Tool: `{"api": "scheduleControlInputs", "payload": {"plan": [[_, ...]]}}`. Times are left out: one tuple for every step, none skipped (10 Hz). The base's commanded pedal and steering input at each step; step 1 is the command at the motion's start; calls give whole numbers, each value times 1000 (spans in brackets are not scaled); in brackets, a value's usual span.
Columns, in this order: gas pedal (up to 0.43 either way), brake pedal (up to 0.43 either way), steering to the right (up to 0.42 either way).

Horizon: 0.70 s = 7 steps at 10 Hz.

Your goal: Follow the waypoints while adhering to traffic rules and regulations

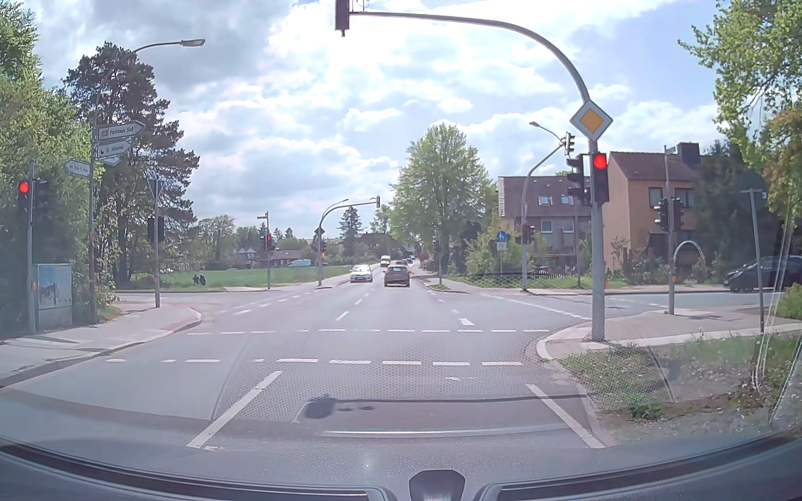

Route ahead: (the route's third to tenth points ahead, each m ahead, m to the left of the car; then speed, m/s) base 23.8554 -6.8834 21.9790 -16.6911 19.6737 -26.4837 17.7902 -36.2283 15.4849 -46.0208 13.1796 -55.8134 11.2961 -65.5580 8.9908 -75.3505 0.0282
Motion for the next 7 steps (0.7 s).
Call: {"api": "scheduleControlInputs", "payload": {"plan": [[0, 201, -4], [0, 201, -4], [0, 201, -4], [0, 201, -4], [0, 201, -4], [0, 201, -3], [0, 201, -4]]}}
